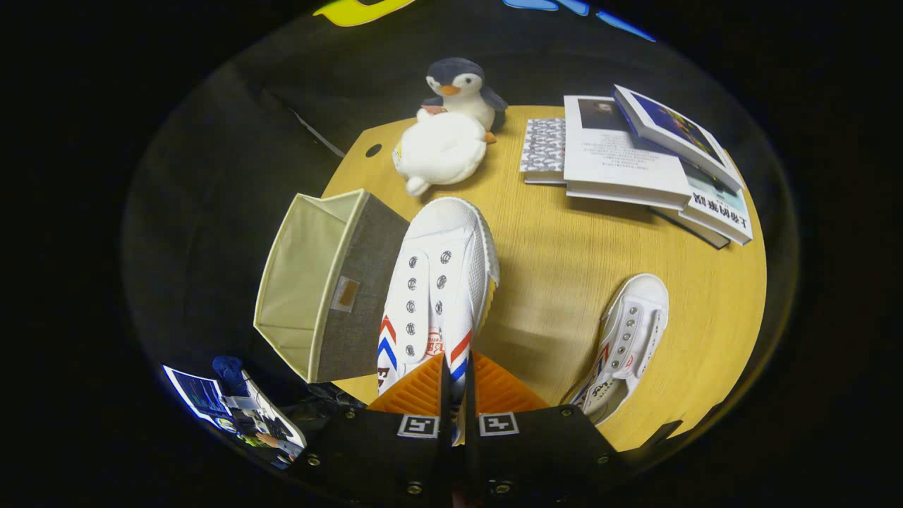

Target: Open the storage box then place both shoes into the box .Put the left shoe in first, then the right shoe, with the right side of both shoes facing outward in a uniform manner.

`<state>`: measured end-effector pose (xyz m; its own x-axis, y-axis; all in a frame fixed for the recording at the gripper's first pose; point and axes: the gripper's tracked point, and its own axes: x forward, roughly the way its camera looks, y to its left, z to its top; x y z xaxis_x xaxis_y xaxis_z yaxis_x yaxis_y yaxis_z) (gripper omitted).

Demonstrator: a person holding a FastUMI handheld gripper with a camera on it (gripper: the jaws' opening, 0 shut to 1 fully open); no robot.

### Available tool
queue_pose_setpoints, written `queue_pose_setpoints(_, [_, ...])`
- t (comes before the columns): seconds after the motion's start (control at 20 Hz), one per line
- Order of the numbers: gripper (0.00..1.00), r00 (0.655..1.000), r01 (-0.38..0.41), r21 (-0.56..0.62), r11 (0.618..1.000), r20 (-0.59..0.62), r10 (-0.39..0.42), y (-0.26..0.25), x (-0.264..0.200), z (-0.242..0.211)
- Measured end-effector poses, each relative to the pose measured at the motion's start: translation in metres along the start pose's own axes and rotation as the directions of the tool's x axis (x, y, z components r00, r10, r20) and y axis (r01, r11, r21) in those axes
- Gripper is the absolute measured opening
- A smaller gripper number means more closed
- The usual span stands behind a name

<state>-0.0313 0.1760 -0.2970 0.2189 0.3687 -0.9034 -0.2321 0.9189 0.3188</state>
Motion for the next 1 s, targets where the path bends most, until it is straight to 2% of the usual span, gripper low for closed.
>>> queue_pose_setpoints(0.2, [0.06,0.995,-0.082,-0.056,0.995,0.048,0.085,0.047,-0.031,0.024])
queue_pose_setpoints(0.4, [0.06,0.987,-0.146,-0.142,0.979,0.05,0.154,0.103,-0.035,0.046])
queue_pose_setpoints(0.75, [0.06,0.982,-0.19,-0.209,0.959,-0.039,0.186,0.184,0.027,0.064])
queue_pose_setpoints(1.0, [0.06,0.986,-0.136,-0.223,0.965,-0.125,0.11,0.19,0.086,0.05])
